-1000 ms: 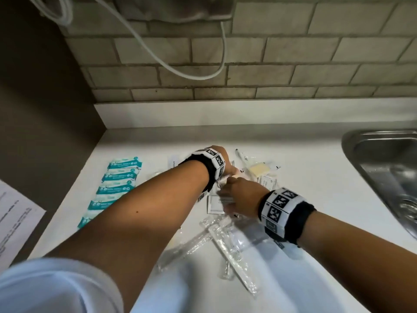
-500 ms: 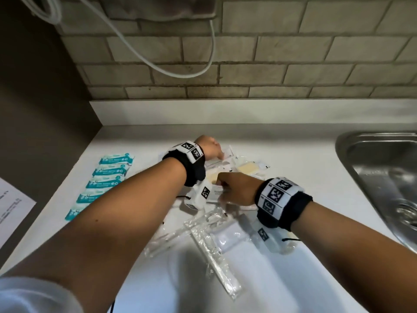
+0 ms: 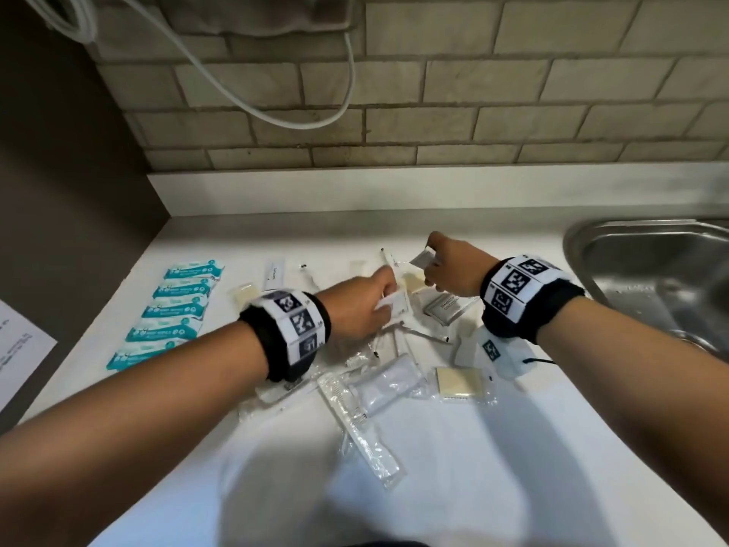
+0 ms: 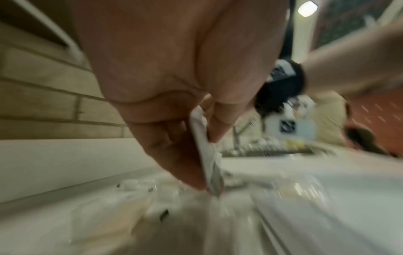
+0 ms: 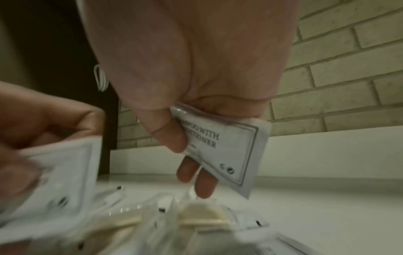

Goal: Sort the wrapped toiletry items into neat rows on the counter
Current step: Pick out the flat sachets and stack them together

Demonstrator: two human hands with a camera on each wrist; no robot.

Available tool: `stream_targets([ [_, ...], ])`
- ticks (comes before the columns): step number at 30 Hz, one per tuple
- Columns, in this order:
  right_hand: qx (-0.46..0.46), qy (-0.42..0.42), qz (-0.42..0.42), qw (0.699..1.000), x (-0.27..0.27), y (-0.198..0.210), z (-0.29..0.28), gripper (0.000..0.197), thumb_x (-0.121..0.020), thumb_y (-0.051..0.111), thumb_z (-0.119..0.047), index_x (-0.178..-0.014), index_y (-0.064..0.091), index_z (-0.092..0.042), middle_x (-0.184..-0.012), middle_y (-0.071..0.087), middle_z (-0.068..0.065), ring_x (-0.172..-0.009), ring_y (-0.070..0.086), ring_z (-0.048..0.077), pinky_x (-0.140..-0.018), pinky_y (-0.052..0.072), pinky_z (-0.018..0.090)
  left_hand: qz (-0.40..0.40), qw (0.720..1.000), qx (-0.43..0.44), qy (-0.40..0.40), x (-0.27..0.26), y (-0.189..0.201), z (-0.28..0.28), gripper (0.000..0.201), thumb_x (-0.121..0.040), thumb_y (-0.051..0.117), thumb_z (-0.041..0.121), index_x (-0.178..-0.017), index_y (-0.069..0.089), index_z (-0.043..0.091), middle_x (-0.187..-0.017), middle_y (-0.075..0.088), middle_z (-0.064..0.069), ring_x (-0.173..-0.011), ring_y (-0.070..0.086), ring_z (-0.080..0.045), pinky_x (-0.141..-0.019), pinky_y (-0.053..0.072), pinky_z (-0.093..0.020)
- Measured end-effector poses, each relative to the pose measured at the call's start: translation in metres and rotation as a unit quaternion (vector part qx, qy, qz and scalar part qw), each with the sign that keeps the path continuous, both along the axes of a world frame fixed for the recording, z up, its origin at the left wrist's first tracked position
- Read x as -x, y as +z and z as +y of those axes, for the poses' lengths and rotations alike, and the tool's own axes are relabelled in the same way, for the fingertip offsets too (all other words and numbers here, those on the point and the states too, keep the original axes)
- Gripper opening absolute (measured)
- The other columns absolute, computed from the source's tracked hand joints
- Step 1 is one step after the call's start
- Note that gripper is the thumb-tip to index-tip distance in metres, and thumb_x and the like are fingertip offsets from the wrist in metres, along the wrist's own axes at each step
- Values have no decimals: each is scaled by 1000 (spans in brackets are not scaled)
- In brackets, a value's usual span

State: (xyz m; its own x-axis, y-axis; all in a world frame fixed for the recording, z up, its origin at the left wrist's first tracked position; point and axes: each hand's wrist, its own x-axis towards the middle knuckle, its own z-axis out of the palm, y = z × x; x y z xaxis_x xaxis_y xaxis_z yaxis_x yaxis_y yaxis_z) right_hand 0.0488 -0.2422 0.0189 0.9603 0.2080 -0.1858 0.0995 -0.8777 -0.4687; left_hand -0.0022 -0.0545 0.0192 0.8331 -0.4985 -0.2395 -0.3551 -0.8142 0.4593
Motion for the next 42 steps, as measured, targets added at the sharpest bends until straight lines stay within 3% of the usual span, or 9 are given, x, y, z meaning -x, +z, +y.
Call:
stream_targets([
  [5, 111, 16, 34, 993, 6, -19, -4, 31, -94, 45, -9, -125, 39, -8, -94, 60, 8, -77, 56, 25, -63, 45, 32, -41, 993, -93, -68, 17, -27, -9, 33, -97, 43, 9, -106, 26, 37, -66, 53, -5, -56, 48, -23, -54, 48, -40],
  [8, 168, 40, 40, 984, 10, -32, -4, 32, -98, 48, -30, -122, 48, -10, -111, 61, 10, -95, 61, 30, -79, 50, 39, -63, 985, -129, -99, 21, -27, -11, 14, -98, 43, 18, -104, 49, 28, -85, 65, -1, -71, 58, -22, -66, 50, -37],
  [11, 222, 56, 35, 973, 14, -43, -9, 38, -97, 45, -42, -115, 55, -10, -116, 58, 12, -100, 60, 32, -83, 48, 40, -53, 977, -182, -95, 26, -28, -16, 22, -96, 42, 22, -105, 61, 22, -102, 67, -3, -86, 60, -24, -78, 52, -37],
  [18, 279, 54, 46, 958, 5, -49, -20, 24, -86, 66, -22, -109, 61, -16, -111, 61, 6, -98, 64, 29, -80, 52, 33, -57, 964, -249, -73, 31, -38, -19, 62, -62, 68, 74, -92, 47, 25, -92, 43, 7, -80, 48, -16, -62, 39, -29],
  [24, 305, 51, 65, 949, -22, -77, -32, 53, -57, 87, -39, -93, 50, -29, -94, 45, -3, -77, 61, 21, -76, 58, 40, -60, 960, -264, -73, 33, -39, -30, 49, -57, 69, 60, -79, 56, 18, -89, 54, 2, -75, 55, -20, -58, 50, -31],
  [30, 258, 69, 14, 964, 13, -32, -29, 31, -89, 64, -34, -111, 57, -14, -114, 59, 8, -113, 51, 28, -86, 49, 40, -15, 982, -189, -12, 33, -23, -42, 36, -93, 43, 39, -76, 58, 11, -68, 54, -2, -60, 50, -16, -55, 42, -27],
  [38, 52, 49, 32, 997, 15, 28, -42, 24, -90, 62, -23, -107, 62, -6, -99, 64, 10, -86, 56, 23, -73, 39, 27, 62, 993, 45, 94, 7, -1, -33, 29, -102, 42, 22, -74, 49, 20, -73, 51, 3, -68, 48, -14, -59, 37, -24],
  [40, 5, 53, 31, 998, 16, 37, -43, 20, -89, 64, -26, -101, 60, -11, -94, 63, 7, -84, 57, 22, -73, 39, 26, 88, 981, 130, 110, 2, 0, -30, 22, -101, 48, 17, -80, 57, 20, -81, 64, -1, -75, 62, -17, -71, 50, -24],
  [42, -18, 59, 26, 998, 18, 43, -42, 17, -89, 64, -26, -99, 60, -13, -94, 64, 6, -84, 58, 22, -73, 40, 25, 109, 967, 197, 119, -2, -4, -23, 14, -99, 51, 11, -104, 62, 18, -108, 69, -14, -101, 66, -32, -94, 52, -40],
])
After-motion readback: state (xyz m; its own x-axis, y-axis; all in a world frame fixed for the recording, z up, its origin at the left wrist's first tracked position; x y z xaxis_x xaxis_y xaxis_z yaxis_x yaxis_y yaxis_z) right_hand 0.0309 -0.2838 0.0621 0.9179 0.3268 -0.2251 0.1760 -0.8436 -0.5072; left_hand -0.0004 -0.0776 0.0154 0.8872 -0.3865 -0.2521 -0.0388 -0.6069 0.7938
